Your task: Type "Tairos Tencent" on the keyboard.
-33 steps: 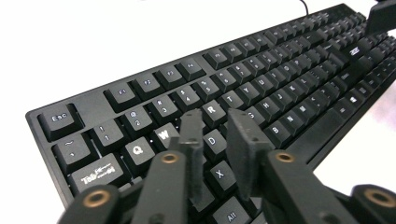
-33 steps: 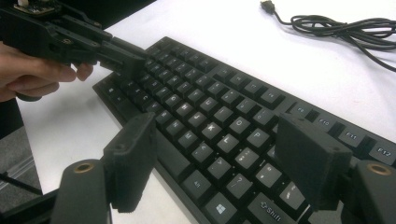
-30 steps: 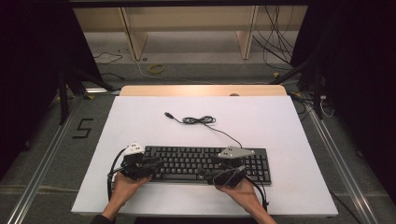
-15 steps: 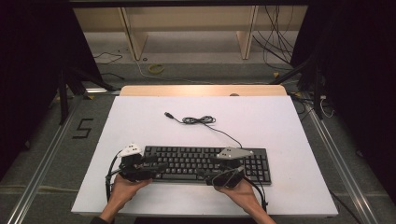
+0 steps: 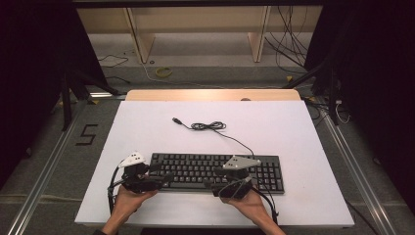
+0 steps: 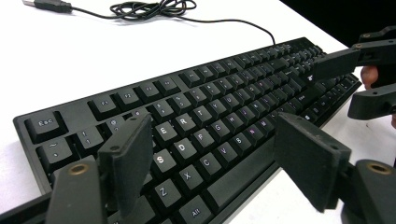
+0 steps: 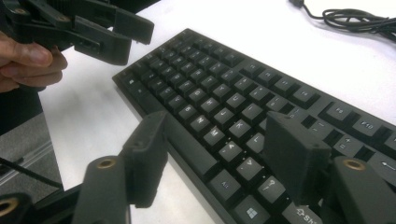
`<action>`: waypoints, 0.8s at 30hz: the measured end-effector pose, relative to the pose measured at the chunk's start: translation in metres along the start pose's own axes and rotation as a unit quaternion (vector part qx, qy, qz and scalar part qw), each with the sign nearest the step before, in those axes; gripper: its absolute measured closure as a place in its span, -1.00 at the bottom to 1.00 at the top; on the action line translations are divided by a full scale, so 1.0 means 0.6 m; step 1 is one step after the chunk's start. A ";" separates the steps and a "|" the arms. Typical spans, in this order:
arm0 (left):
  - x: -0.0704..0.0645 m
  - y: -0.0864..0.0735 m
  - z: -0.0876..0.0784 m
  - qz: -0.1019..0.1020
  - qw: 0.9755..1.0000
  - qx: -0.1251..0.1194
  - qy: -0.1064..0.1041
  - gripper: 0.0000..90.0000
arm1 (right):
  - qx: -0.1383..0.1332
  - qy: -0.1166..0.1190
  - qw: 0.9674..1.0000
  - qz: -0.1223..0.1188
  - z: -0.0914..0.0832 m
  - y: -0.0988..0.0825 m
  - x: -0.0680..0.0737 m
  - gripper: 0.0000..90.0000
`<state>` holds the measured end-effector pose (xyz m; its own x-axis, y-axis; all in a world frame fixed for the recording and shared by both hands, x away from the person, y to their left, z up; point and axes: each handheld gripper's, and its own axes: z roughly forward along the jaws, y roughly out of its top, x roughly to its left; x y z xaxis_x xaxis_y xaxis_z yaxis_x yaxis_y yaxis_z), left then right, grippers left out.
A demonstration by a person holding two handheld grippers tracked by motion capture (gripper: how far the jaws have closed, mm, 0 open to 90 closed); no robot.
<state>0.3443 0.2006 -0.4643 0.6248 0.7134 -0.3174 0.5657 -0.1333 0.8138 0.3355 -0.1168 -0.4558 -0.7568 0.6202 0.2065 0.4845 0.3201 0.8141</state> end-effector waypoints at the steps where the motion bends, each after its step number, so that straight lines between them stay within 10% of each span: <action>1: 0.000 0.000 -0.001 0.000 1.000 0.000 0.001 -0.39 | 0.002 0.000 1.000 -0.002 0.001 0.000 0.000 -0.04; 24: -0.002 -0.007 -0.018 0.002 1.000 -0.016 0.001 -0.43 | 0.031 0.014 0.999 -0.027 0.028 -0.008 0.016 0.86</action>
<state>0.3356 0.2077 -0.4622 0.6262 0.7144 -0.3122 0.5449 -0.1147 0.8306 0.3329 -0.1005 -0.4669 -0.7933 0.5819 0.1792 0.4688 0.3961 0.7895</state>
